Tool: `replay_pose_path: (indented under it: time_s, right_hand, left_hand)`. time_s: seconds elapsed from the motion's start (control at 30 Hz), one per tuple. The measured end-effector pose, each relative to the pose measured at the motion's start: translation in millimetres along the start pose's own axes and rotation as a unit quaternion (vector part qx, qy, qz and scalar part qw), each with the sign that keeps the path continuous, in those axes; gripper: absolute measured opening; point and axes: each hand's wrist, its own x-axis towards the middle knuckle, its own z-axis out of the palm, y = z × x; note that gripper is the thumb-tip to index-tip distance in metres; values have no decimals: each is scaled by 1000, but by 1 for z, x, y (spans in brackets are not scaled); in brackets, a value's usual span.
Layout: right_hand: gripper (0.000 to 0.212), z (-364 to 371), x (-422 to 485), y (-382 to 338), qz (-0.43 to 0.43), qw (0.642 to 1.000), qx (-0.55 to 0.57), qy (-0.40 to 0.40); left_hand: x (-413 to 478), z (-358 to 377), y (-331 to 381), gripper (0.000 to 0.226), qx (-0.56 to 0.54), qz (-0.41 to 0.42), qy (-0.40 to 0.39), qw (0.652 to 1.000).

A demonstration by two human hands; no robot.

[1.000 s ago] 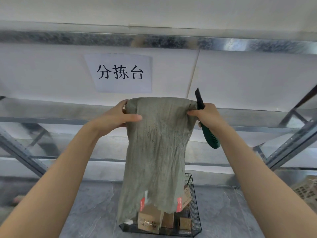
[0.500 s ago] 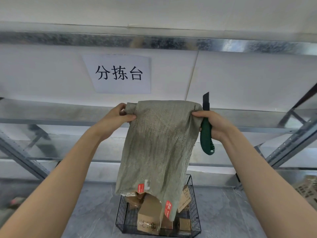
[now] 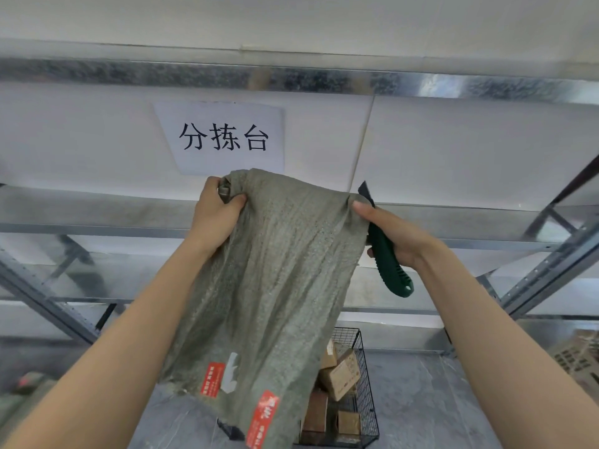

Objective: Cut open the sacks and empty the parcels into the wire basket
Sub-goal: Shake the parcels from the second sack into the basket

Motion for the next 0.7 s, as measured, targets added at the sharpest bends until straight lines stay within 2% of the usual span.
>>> replay_pose_path:
  time_s: [0.1, 0.23, 0.33, 0.47, 0.53, 0.7]
  right_hand:
    - [53, 4, 0, 1, -22, 1000, -5, -3]
    - [39, 15, 4, 6, -52, 995, 62, 52]
    - [50, 25, 7, 9, -70, 988, 112, 85]
    - [62, 30, 10, 11, -105, 984, 97, 108]
    - [57, 30, 10, 10, -118, 980, 89, 135]
    - [24, 29, 5, 3, -157, 966, 62, 198]
  left_hand:
    - [1, 0, -1, 21, 8, 8, 30, 999]
    - [2, -1, 2, 20, -9, 3, 57, 998]
    - [-1, 1, 3, 21, -11, 7, 75, 997]
    - [-2, -1, 3, 24, -16, -2, 77, 997]
    - [0, -4, 1, 28, -25, -19, 67, 997]
    - [3, -9, -5, 41, -38, -28, 24, 999]
